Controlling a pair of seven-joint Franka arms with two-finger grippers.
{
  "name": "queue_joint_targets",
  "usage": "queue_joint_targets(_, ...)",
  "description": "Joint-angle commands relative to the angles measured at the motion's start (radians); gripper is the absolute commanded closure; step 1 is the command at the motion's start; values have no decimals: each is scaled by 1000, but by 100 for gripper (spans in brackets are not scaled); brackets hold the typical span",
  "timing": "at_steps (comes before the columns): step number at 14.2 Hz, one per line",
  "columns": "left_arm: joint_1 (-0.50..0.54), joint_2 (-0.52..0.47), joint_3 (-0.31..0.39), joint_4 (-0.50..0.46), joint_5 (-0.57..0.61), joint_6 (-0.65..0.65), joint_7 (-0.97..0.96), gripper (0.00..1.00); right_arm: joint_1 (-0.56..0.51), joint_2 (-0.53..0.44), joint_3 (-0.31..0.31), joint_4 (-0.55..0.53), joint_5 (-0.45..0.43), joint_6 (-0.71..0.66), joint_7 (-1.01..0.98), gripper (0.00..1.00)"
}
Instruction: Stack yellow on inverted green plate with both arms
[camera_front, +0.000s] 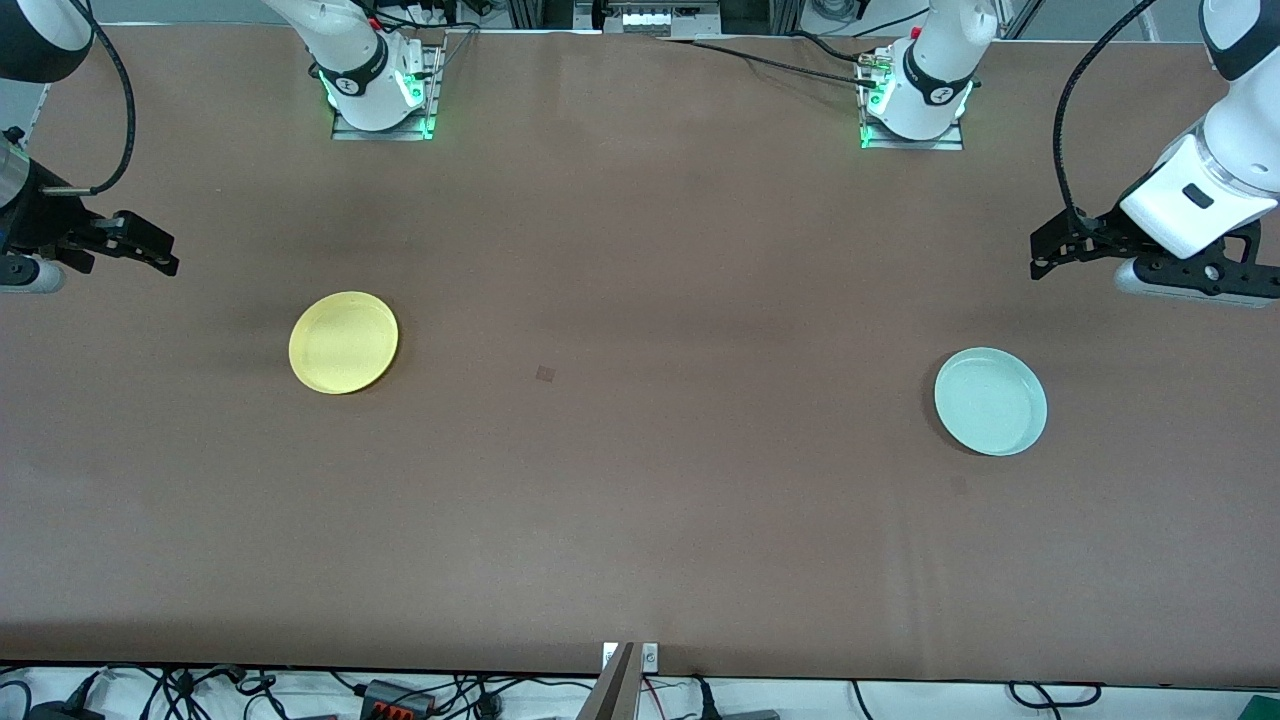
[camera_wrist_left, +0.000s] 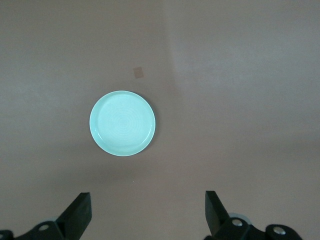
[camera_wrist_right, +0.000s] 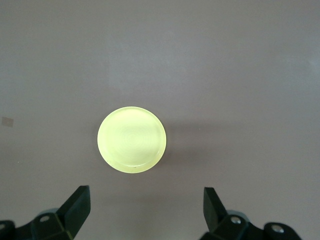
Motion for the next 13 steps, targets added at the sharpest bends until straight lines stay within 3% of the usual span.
queue_joint_targets(1, -4, 12, 3, 35, -15, -27, 20, 0, -9, 0, 4, -12, -6, 28, 9, 0)
queue_joint_targets(13, -4, 12, 3, 35, -15, -27, 19, 0, -18, 1, 6, -14, -9, 30, 9, 0)
